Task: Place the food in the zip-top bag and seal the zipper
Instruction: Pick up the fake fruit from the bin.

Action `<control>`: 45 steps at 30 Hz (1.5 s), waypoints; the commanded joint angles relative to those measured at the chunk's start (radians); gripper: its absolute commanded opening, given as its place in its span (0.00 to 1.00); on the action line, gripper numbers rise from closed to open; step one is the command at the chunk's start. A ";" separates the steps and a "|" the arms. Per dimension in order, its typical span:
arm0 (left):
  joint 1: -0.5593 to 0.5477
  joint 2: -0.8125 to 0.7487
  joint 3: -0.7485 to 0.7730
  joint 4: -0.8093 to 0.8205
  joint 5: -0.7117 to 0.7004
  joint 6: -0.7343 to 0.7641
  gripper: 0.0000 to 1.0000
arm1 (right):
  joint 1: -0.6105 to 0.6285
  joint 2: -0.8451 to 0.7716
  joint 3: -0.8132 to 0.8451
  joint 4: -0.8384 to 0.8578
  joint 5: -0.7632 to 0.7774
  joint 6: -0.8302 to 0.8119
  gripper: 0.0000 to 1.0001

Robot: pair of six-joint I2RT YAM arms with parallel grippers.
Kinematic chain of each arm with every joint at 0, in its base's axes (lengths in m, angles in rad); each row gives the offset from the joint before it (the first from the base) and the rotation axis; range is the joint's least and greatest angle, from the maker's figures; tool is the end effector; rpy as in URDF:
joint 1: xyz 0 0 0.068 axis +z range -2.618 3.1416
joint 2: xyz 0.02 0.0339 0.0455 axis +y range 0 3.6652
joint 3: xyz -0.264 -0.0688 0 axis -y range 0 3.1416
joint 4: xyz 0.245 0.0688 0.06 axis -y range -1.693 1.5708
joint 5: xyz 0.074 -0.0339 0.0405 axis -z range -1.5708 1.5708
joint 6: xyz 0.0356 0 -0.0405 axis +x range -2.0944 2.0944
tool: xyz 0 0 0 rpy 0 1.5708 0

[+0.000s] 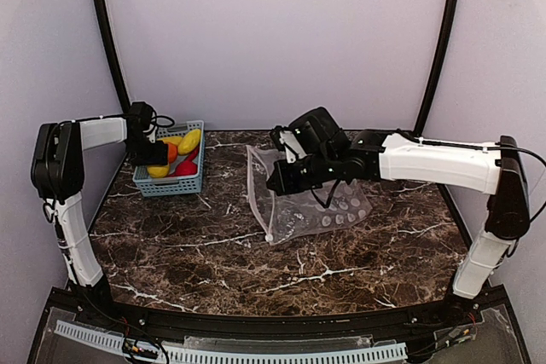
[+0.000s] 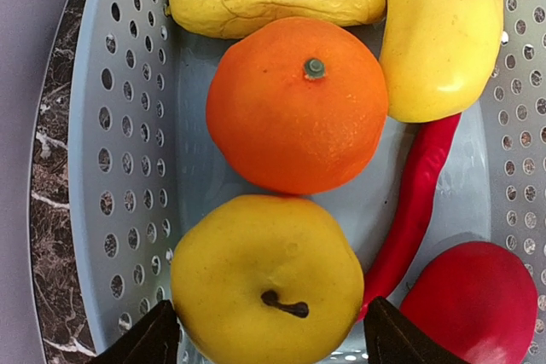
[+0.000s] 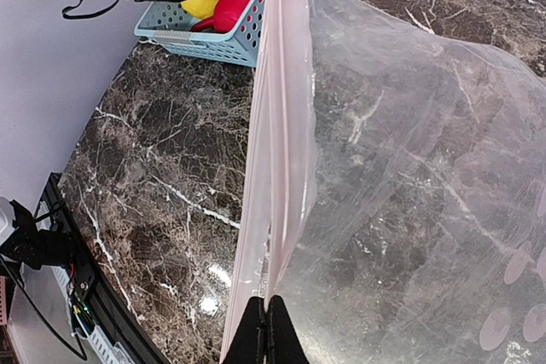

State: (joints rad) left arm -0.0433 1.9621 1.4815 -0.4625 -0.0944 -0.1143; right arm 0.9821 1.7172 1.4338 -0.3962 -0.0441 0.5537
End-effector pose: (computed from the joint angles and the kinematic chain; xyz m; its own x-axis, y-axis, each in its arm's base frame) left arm 0.4297 -0.0153 0.2089 -0.8020 -0.0789 -0.5921 -0.1044 0.9945 0.0088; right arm 0.2184 0.3300 0.2949 -0.7437 -0.1679 -0.6470 -0.5394 0.7224 0.4326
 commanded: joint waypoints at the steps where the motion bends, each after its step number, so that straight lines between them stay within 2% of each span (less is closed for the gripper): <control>1: 0.000 0.016 0.029 -0.006 -0.008 0.015 0.76 | 0.000 0.022 0.008 0.025 -0.014 -0.014 0.00; 6: -0.001 0.021 0.015 0.009 0.040 0.015 0.78 | 0.000 0.034 0.018 0.026 -0.024 -0.015 0.00; 21: -0.001 0.064 0.042 -0.014 0.007 0.022 0.84 | 0.000 0.047 0.028 0.023 -0.043 -0.020 0.00; 28: -0.001 0.063 0.043 -0.012 0.005 0.024 0.75 | 0.000 0.054 0.033 0.023 -0.046 -0.023 0.00; 38: -0.001 0.052 0.043 -0.010 0.012 0.021 0.72 | 0.000 0.056 0.030 0.023 -0.045 -0.021 0.00; 45: 0.000 -0.067 0.001 0.031 0.029 0.011 0.71 | 0.000 0.041 0.033 0.022 -0.044 -0.024 0.00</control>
State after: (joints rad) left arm -0.0441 2.0174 1.5040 -0.4500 -0.0849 -0.0978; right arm 0.9821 1.7580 1.4422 -0.3927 -0.0834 0.5365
